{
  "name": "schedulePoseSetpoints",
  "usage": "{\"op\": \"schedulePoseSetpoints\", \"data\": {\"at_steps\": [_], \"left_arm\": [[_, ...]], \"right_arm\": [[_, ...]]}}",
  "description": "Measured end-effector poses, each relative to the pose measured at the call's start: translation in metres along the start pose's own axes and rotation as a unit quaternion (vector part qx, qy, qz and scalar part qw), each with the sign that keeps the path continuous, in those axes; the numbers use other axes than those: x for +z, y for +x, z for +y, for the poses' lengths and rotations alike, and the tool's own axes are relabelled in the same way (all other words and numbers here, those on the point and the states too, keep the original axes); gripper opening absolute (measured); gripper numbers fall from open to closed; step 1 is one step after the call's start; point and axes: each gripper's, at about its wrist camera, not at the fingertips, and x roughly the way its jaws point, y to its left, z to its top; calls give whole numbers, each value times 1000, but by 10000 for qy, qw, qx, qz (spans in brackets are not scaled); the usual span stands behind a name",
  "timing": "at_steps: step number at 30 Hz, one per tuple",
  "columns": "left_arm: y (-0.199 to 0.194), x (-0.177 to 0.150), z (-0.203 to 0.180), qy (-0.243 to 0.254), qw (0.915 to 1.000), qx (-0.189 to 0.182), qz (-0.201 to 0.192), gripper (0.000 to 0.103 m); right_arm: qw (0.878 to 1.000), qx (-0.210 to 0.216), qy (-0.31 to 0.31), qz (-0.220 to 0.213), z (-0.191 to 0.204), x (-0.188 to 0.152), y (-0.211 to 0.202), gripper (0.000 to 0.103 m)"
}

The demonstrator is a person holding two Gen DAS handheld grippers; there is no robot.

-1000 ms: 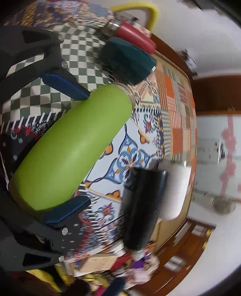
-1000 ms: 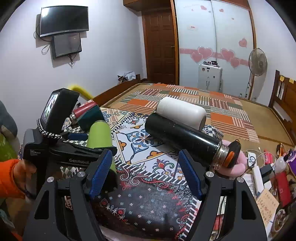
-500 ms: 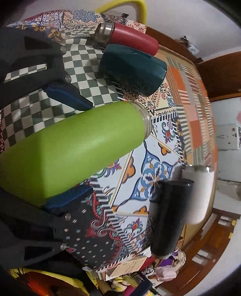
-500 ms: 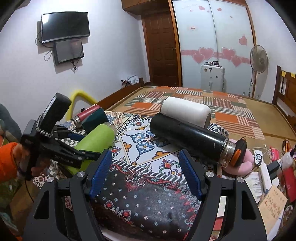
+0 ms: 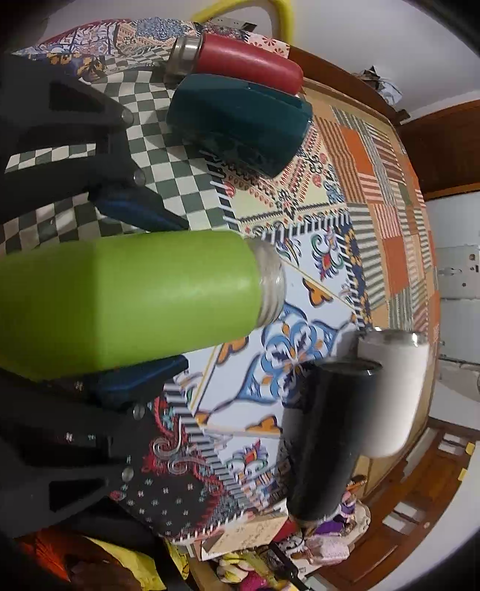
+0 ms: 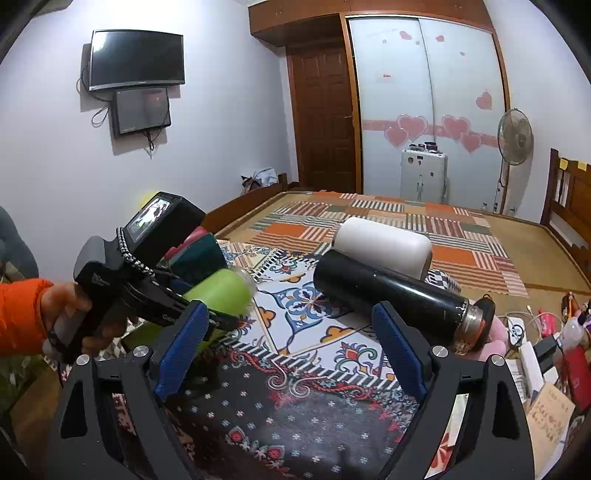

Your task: Flip cup upright

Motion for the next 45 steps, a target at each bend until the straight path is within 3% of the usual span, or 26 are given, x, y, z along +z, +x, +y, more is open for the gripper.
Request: {"op": "schedulePoseSetpoints", "data": {"at_steps": [4,9,18,25,36,45], "left_arm": [[-22,-6,-9,140,9992,94,-362,63],[-60,-17,-9,65,9966,42,-820,63],[-121,-36,-9,54,9847,-25,-1740,63],[-123,-23,-13,107,9797,-74,-1999,63],[-99,-18,-19,136,9834,-282,-1789,63],[-97,-17,-23,28,9810,-236,-1926,64]], "right_arm": [[9999,-73,-22,-119,4,3,-4,90],[9995,-78,15,-291,8,7,-11,99],[9986,-111,-14,-510,16,15,-19,101],[9980,-207,-20,-594,17,18,-17,102],[9982,-227,-20,-557,16,17,-14,102],[9982,-235,12,-557,17,17,-17,102]]}}
